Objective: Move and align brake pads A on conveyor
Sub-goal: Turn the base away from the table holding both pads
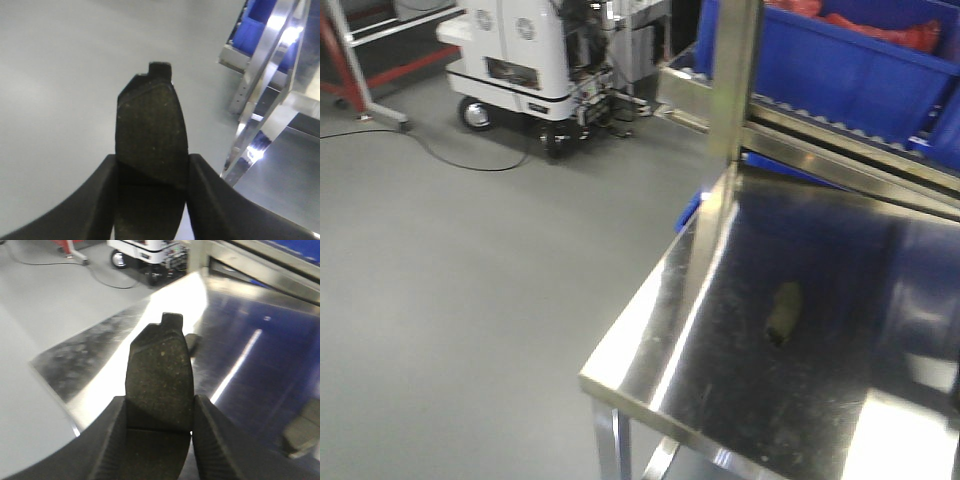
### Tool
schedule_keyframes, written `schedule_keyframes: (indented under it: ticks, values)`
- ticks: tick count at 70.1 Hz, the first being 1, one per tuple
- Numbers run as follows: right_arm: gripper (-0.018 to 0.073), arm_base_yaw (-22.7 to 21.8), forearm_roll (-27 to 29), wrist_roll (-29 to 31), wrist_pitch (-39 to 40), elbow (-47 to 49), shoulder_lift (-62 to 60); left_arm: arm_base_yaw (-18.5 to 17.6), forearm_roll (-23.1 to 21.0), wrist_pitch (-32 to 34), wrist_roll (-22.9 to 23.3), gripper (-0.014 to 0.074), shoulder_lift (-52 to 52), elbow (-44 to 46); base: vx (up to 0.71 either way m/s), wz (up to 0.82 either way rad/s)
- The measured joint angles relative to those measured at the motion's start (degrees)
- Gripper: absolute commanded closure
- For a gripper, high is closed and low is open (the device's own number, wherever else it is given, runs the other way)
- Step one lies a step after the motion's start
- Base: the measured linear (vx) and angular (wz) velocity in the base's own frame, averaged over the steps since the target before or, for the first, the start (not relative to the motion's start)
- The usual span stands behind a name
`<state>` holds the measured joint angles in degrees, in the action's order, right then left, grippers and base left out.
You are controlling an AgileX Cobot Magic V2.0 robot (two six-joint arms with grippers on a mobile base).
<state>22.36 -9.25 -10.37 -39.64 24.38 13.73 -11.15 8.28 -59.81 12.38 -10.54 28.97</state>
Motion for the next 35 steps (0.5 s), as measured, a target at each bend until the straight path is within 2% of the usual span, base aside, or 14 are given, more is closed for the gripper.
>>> schedule_keyframes:
  ticks: [35]
  values:
    - [0.0571,0.0,0.0,0.0,0.0,0.0,0.0,0.0,0.0,0.0,0.0,0.0602,0.0,0.0,-0.12,0.48]
